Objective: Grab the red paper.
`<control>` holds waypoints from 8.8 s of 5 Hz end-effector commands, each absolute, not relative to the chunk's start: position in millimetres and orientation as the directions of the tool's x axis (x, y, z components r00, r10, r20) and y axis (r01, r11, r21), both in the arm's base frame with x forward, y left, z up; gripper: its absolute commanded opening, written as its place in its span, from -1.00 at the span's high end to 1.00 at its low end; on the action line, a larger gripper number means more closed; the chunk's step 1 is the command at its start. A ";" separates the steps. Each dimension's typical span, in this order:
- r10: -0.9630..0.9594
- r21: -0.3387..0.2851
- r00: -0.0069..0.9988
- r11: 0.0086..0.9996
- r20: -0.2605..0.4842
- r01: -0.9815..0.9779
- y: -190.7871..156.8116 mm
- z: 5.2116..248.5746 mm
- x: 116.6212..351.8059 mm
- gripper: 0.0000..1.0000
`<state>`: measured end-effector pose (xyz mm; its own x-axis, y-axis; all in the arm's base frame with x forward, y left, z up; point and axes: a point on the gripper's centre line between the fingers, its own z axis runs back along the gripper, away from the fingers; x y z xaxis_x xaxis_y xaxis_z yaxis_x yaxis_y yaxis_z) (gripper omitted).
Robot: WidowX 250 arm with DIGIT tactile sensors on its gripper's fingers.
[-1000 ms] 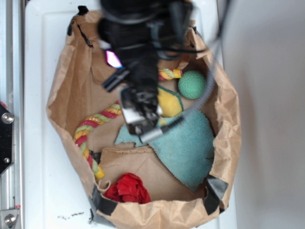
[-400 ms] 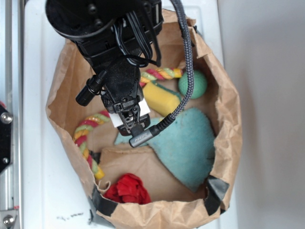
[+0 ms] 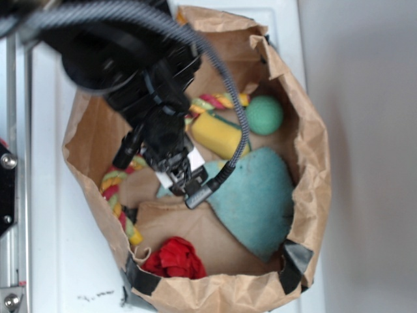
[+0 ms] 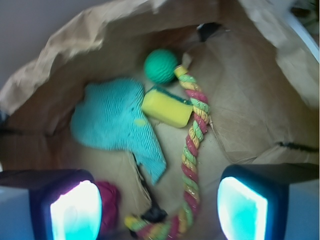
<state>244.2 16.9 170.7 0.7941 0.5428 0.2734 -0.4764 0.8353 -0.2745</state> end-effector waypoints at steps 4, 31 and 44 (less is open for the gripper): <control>0.748 -0.190 0.654 0.662 0.109 -0.725 -17.3 143.1 269.5 -1.00; 0.525 -0.434 0.776 0.643 -0.350 -0.631 -104.2 74.6 248.5 -1.00; 0.173 0.154 0.957 0.965 0.231 -0.212 9.0 157.0 282.1 1.00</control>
<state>270.8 20.7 140.4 0.9676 0.1651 0.1909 -0.1962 0.9678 0.1576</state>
